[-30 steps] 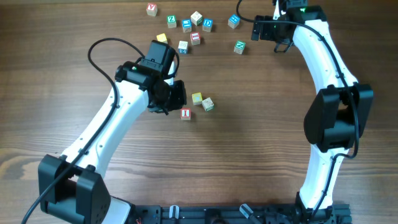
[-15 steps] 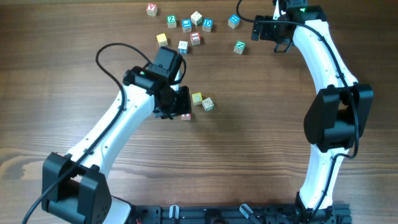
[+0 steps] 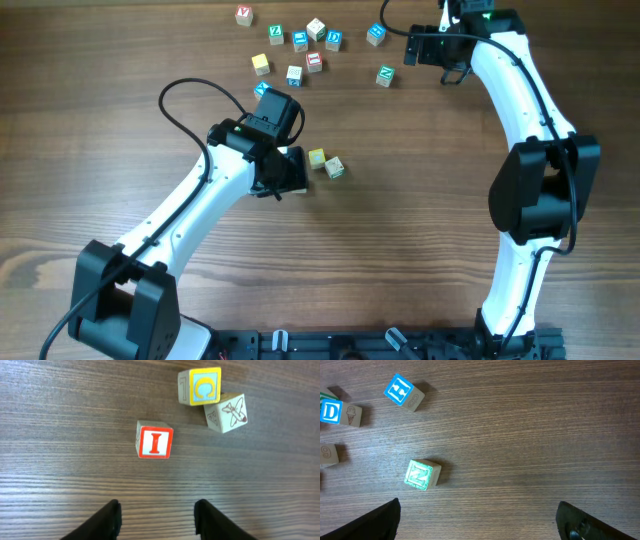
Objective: Form a circle
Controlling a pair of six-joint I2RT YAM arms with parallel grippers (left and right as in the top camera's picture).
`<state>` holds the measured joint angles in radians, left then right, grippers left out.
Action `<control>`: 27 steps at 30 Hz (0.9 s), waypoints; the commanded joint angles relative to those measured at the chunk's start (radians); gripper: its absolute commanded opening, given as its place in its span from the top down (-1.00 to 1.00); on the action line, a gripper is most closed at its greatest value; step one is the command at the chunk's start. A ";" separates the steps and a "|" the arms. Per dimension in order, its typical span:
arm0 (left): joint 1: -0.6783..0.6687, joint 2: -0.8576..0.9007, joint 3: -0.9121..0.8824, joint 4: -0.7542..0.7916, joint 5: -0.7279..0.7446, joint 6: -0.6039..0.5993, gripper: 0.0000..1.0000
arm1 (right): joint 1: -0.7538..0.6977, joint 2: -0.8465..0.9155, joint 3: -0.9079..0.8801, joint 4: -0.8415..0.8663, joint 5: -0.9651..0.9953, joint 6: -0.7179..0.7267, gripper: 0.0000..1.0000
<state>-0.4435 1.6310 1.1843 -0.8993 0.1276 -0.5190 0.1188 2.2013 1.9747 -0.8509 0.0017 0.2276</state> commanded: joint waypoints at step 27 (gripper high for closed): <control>-0.005 0.006 -0.007 0.036 -0.025 -0.014 0.52 | 0.000 -0.016 0.013 0.002 0.010 0.009 -0.99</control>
<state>-0.4435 1.6310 1.1843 -0.8661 0.1162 -0.5335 0.1188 2.2013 1.9747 -0.8509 0.0017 0.2276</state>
